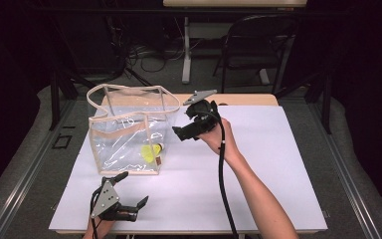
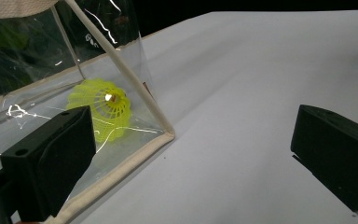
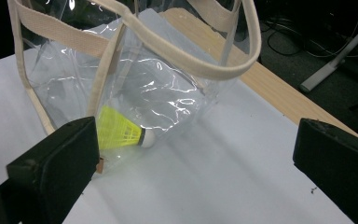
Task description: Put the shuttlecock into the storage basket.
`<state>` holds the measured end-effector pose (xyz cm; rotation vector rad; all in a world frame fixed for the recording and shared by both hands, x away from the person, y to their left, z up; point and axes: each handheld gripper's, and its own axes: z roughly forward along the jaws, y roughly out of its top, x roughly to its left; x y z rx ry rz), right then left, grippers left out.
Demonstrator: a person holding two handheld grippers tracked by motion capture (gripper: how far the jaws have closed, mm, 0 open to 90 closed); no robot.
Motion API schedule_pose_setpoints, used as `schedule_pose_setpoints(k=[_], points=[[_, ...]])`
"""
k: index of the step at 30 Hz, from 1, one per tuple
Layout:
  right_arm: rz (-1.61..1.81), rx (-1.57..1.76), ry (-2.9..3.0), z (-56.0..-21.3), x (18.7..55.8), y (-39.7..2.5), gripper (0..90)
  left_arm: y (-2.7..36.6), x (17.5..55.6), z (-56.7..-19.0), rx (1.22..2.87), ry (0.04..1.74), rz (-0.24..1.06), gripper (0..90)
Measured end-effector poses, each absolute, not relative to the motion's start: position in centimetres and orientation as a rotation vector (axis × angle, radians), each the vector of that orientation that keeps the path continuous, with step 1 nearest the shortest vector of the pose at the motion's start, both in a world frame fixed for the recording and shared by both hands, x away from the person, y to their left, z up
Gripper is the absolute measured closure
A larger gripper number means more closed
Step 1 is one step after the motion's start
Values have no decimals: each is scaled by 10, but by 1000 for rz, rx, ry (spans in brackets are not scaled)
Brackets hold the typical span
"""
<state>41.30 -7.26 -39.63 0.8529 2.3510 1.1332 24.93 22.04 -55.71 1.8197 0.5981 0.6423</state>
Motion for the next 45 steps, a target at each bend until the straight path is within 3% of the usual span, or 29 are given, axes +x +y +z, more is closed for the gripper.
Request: schedule_pose_setpoints(k=[45], points=[[1226, 846, 2250, -454, 333, -154, 0, 220, 249, -558, 1820, 604, 642, 0]])
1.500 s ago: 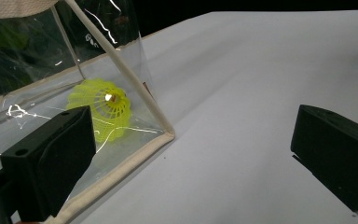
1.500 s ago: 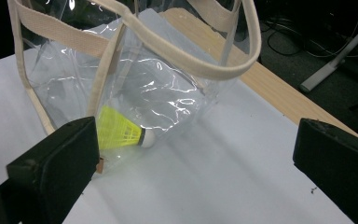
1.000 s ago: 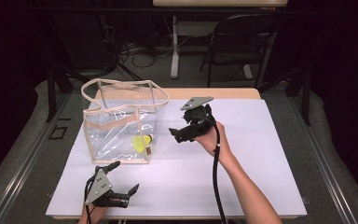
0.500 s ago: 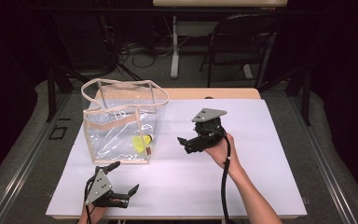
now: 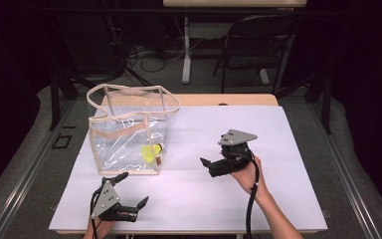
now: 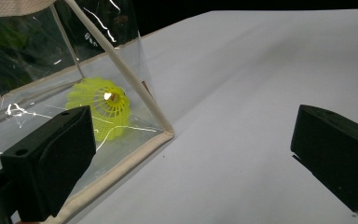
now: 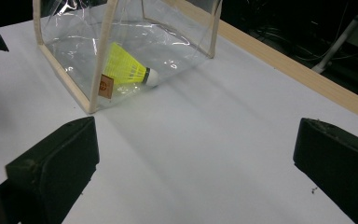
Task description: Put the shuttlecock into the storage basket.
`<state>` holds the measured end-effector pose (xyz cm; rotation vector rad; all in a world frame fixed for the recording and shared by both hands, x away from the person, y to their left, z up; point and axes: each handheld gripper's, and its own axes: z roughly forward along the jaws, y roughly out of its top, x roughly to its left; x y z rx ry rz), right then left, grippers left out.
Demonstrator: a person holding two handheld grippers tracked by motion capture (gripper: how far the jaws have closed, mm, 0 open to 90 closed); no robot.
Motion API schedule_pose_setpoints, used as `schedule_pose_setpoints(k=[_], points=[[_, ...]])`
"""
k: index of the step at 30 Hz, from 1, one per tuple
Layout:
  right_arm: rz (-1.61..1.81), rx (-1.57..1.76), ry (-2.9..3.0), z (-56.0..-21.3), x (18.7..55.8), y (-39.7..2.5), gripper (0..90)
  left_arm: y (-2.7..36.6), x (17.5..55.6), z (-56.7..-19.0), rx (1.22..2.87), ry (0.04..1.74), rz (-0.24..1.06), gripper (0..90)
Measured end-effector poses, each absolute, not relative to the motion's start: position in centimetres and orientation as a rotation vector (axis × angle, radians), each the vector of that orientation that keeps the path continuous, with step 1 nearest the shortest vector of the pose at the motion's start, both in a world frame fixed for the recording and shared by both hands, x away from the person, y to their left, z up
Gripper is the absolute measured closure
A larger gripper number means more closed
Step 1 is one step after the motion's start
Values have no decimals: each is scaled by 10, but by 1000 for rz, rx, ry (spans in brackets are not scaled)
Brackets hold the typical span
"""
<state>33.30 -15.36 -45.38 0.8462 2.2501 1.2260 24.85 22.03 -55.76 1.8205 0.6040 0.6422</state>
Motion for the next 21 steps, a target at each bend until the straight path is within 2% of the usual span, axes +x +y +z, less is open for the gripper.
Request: schedule_pose_setpoints(k=[21], points=[[1273, 852, 2178, -477, 303, -188, 0, 220, 249, -558, 1824, 603, 643, 0]])
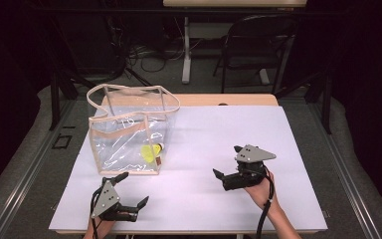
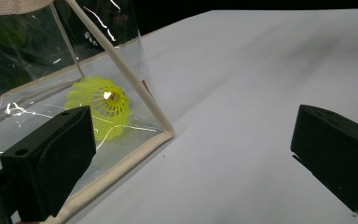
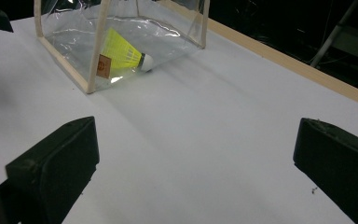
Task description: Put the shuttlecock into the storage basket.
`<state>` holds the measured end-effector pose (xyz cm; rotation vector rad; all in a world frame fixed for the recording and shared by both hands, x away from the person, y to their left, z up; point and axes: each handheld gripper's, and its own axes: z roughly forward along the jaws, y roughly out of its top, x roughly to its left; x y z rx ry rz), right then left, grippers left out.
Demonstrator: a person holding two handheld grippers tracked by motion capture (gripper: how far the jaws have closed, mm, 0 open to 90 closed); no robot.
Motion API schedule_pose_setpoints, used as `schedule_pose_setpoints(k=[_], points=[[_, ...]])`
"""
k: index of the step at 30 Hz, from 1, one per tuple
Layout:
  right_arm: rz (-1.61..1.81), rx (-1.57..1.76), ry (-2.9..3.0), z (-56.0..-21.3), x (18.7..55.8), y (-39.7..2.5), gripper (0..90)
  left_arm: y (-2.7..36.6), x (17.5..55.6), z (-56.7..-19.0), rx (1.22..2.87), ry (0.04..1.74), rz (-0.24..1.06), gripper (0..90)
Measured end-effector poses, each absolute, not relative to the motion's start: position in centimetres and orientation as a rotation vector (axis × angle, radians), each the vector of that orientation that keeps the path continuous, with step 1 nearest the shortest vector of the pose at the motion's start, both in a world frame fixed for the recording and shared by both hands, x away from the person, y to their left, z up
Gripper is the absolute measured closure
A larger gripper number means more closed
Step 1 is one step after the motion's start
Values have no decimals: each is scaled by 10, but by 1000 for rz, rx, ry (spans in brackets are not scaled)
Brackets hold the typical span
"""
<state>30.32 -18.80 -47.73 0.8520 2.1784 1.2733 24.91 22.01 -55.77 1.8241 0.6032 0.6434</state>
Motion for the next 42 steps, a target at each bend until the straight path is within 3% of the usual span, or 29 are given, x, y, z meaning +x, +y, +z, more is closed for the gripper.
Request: schedule_pose_setpoints(k=[42], points=[[1286, 756, 2040, -532, 248, -232, 3, 220, 249, -558, 1828, 602, 641, 0]])
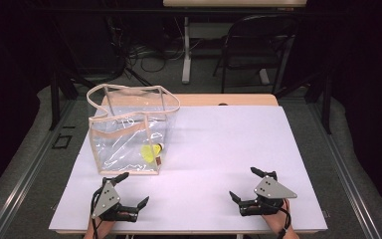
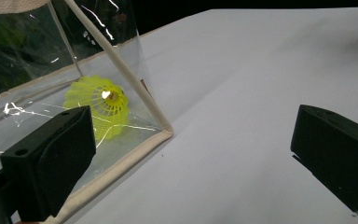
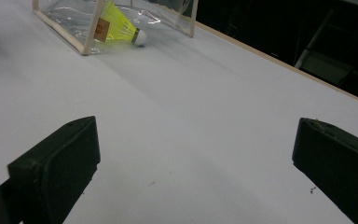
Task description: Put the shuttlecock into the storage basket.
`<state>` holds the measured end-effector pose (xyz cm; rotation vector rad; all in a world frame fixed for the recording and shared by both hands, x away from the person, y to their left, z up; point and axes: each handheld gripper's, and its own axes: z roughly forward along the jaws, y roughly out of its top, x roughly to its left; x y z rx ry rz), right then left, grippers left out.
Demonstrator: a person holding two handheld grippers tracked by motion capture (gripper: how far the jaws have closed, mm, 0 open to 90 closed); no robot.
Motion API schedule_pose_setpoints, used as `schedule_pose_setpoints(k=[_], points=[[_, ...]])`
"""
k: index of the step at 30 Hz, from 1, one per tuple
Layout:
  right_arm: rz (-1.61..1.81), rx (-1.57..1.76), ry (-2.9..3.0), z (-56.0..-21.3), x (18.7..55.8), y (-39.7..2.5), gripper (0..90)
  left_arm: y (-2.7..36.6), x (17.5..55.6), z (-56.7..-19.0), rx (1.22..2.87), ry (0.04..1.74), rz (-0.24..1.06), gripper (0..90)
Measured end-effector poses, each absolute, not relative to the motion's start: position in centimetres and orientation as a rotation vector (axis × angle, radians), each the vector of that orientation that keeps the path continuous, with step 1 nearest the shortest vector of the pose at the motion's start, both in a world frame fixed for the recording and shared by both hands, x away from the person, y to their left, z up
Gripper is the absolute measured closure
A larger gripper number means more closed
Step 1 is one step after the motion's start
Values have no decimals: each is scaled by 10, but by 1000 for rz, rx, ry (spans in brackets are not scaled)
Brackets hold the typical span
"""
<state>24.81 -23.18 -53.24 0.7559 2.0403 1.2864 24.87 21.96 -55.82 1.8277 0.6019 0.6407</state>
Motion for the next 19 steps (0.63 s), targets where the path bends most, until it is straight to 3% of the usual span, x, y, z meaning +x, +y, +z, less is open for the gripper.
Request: schedule_pose_setpoints(k=[19], points=[[1324, 761, 1993, -542, 244, -238, 5, 217, 251, -559, 1835, 598, 629, 0]])
